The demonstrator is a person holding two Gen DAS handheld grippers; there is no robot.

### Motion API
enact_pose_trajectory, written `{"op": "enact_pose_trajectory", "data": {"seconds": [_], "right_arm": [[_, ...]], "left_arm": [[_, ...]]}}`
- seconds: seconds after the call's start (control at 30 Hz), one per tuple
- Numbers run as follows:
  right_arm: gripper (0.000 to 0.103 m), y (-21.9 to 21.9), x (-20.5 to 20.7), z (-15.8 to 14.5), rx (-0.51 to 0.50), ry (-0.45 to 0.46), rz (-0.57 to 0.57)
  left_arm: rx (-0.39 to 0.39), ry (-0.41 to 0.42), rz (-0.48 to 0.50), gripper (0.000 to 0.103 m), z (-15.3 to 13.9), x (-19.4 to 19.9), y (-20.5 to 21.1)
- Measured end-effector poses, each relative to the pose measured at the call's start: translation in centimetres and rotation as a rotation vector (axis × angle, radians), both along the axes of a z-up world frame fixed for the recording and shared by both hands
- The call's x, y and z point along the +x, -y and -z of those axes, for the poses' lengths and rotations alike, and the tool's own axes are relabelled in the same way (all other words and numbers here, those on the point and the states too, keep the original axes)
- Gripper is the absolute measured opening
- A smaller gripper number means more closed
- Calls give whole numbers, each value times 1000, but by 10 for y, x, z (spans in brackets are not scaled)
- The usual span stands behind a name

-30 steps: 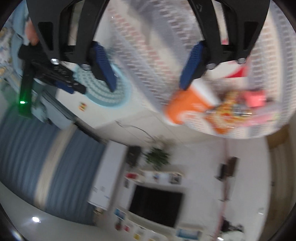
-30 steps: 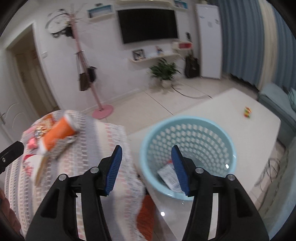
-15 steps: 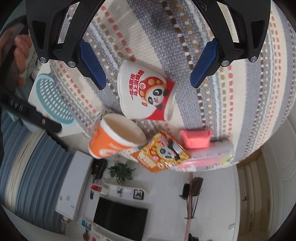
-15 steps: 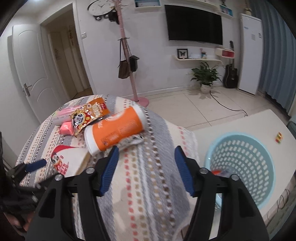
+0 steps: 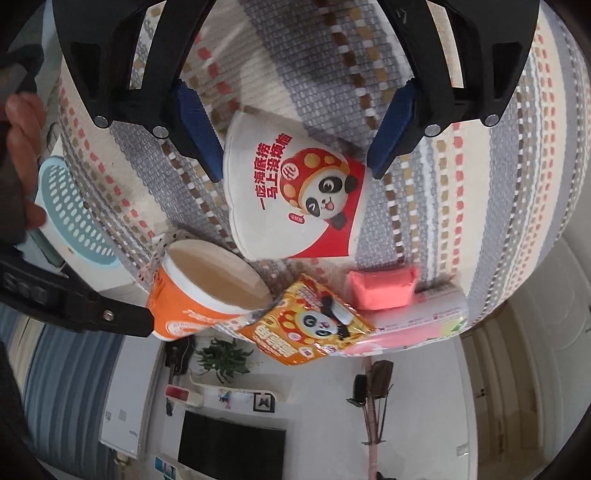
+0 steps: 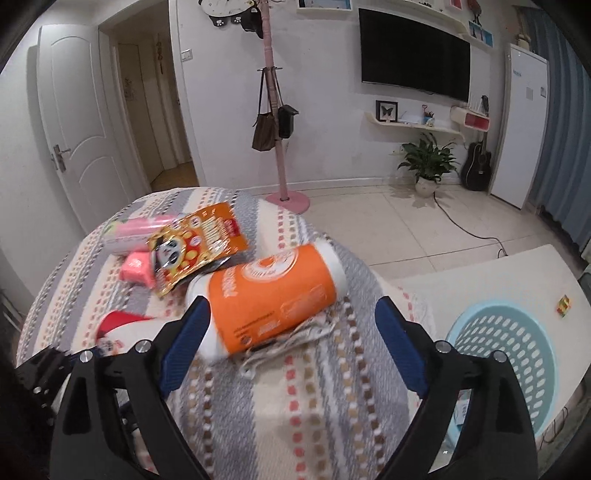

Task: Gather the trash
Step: 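Grasp the white panda paper cup with the left tool while the right tool grasps the orange soymilk cup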

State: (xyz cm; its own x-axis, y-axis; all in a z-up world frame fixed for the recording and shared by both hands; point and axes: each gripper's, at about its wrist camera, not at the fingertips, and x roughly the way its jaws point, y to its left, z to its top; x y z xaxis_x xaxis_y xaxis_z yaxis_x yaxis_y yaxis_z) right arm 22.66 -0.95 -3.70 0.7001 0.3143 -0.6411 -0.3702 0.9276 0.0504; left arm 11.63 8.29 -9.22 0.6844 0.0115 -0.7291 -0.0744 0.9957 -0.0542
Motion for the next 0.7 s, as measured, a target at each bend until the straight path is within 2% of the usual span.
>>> {"op": "enact_pose_trajectory", "data": {"seconds": [0.13,0.33,0.43,0.7], "right_arm": [[86,1,28,1,16,-24,16],[86,-6,56,15,78,-154,-59],[86,-7,42,16,116,-166,-113],[82,-26,-33,8,120,-171,-297]], "left_arm": [[-31,25,-11,76,-7,-12,-15],[-48,75,-58,76,-19,-32,-41],[-58,89,-90,76,-24,-39,-52],[-94,137,-167,76,-36,-62,-75]]}}
